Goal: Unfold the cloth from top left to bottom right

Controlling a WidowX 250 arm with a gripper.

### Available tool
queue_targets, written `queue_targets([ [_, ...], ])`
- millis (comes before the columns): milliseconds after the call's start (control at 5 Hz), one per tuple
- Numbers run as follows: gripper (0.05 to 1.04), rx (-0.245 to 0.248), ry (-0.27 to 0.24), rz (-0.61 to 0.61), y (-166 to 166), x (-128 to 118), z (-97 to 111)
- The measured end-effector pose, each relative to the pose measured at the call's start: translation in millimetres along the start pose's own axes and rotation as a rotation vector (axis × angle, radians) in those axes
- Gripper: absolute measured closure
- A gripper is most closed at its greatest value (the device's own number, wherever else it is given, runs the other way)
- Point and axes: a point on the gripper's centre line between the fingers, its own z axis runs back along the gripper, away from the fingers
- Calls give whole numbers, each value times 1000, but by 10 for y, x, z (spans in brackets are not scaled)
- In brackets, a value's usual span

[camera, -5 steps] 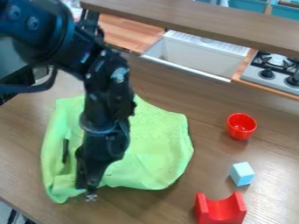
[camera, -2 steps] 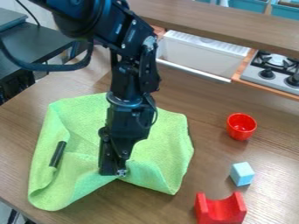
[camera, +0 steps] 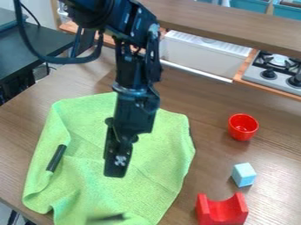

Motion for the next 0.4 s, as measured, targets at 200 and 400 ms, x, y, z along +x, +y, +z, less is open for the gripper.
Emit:
queue_targets([
  [200,86,-32,-5,-58,9,-20,87],
  [400,83,7,-40,23,189,-97,158],
])
